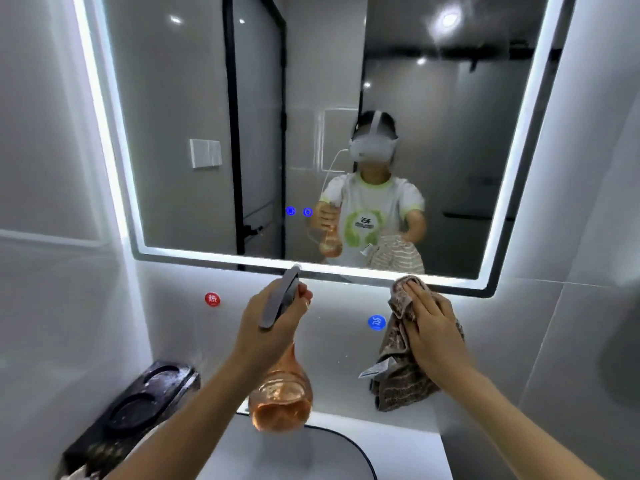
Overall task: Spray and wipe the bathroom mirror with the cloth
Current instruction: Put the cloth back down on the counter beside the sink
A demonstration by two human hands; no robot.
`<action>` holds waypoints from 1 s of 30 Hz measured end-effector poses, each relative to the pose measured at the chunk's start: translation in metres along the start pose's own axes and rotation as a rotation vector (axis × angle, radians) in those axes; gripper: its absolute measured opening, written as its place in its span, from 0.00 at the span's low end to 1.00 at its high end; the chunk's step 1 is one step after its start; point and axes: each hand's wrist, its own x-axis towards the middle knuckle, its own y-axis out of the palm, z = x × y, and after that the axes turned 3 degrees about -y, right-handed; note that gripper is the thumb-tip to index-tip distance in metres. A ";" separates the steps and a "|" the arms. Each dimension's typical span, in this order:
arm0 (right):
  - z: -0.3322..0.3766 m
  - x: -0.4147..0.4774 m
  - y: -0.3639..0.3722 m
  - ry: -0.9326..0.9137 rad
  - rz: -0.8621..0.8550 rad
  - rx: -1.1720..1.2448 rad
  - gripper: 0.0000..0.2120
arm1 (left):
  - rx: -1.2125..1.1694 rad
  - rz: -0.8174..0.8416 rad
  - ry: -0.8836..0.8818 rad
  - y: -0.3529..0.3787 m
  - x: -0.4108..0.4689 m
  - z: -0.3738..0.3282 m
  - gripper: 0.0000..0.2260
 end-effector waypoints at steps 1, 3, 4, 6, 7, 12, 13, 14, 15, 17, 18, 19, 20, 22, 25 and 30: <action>0.002 -0.002 0.001 -0.007 -0.009 0.011 0.24 | 0.009 -0.020 0.004 -0.002 -0.005 0.001 0.14; 0.007 -0.006 0.002 -0.016 -0.028 0.032 0.23 | 0.030 -0.050 0.013 -0.006 -0.012 0.003 0.12; 0.008 -0.009 0.003 -0.020 -0.038 0.036 0.24 | 0.038 -0.056 0.021 -0.009 -0.016 0.005 0.12; 0.011 -0.017 0.004 -0.014 -0.040 0.039 0.23 | 0.019 -0.054 0.024 -0.015 -0.025 0.006 0.09; 0.014 -0.021 0.004 -0.002 -0.038 0.037 0.23 | 0.005 -0.056 0.021 -0.019 -0.029 0.004 0.07; 0.031 -0.047 0.003 0.066 -0.043 0.014 0.22 | -0.088 -0.032 -0.001 -0.040 -0.052 0.006 0.14; 0.035 -0.054 0.002 0.090 -0.045 0.017 0.22 | -0.109 -0.033 -0.003 -0.044 -0.056 0.006 0.11; 0.039 -0.061 0.002 0.106 -0.055 0.015 0.22 | -0.125 -0.024 -0.012 -0.048 -0.060 0.005 0.09; 0.043 -0.070 0.001 0.109 -0.067 0.009 0.22 | -0.135 -0.016 -0.020 -0.052 -0.066 0.005 0.10; 0.050 -0.087 -0.001 0.113 -0.090 -0.003 0.22 | -0.137 0.027 -0.012 -0.060 -0.078 0.007 0.19; 0.053 -0.096 -0.003 0.136 -0.094 -0.009 0.22 | -0.135 0.044 -0.001 -0.065 -0.083 0.007 0.21; 0.056 -0.107 -0.005 0.171 -0.082 -0.016 0.21 | -0.123 0.059 0.005 -0.068 -0.088 0.009 0.21; 0.058 -0.118 -0.007 0.203 -0.065 -0.026 0.22 | -0.103 0.069 0.003 -0.070 -0.094 0.011 0.18; 0.059 -0.140 -0.011 0.241 -0.048 -0.050 0.23 | -0.070 0.096 0.004 -0.069 -0.106 0.018 0.08; 0.059 -0.172 -0.017 0.269 -0.020 -0.080 0.24 | -0.048 0.157 0.024 -0.059 -0.127 0.027 0.02; 0.050 -0.228 -0.011 0.333 0.065 -0.061 0.25 | -0.049 0.183 0.057 -0.029 -0.171 0.026 0.15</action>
